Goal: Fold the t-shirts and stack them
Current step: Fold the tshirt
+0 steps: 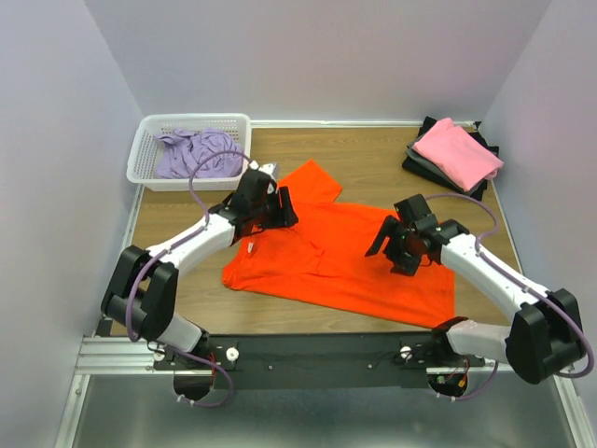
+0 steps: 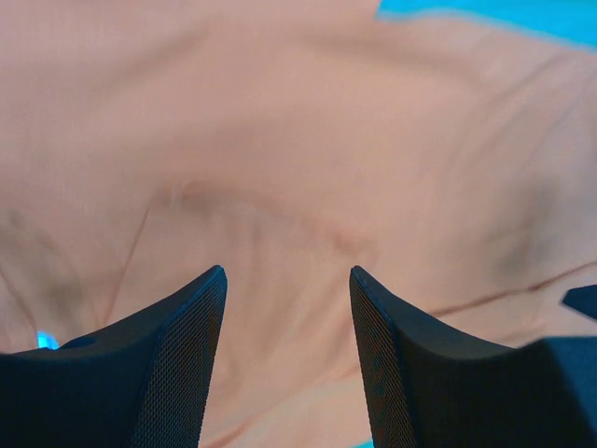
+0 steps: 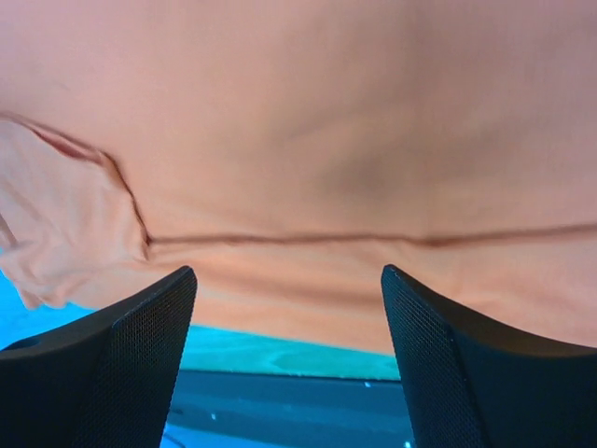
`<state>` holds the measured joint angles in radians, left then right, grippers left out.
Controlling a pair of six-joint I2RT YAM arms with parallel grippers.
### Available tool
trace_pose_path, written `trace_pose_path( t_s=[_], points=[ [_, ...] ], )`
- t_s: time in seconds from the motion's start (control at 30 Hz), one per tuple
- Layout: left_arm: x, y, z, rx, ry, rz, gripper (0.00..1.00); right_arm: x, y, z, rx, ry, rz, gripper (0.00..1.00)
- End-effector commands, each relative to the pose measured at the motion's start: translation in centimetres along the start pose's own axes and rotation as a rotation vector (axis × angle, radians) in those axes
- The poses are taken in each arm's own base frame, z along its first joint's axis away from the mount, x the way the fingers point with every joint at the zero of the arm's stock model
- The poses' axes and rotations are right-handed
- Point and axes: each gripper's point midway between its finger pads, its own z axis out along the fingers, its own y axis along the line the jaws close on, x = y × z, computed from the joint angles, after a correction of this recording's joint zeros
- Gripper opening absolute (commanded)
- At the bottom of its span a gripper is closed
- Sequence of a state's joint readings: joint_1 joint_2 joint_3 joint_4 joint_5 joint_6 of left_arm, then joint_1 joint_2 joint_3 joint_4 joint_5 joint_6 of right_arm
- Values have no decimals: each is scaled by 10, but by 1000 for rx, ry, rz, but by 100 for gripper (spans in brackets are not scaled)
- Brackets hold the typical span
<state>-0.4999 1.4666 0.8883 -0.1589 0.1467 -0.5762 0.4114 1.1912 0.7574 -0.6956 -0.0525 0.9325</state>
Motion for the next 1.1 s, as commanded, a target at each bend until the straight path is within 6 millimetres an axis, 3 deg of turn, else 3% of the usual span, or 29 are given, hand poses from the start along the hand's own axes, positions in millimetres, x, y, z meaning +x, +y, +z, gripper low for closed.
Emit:
trace_pose_path(
  t_s=[0.0,0.2,0.33,0.67,0.77,1.07],
  points=[
    [-26,-8,13,-20,-17,64,64,-27,4,0,66,-81,-79,87],
    [-21,-17,42,16,46,90,64,-53,14,15,122,-129,-122,88],
    [-7,-17,51,29,66,84,64,-56,15,25,129,-127,-133,88],
    [42,10,62,-3,148,74,64,-37,-10,51,174,-76,-137,88],
    [61,22,59,-23,174,60,64,-25,-22,58,193,-42,-131,88],
    [87,37,42,-57,198,28,64,7,-45,64,204,42,-86,88]
  ],
)
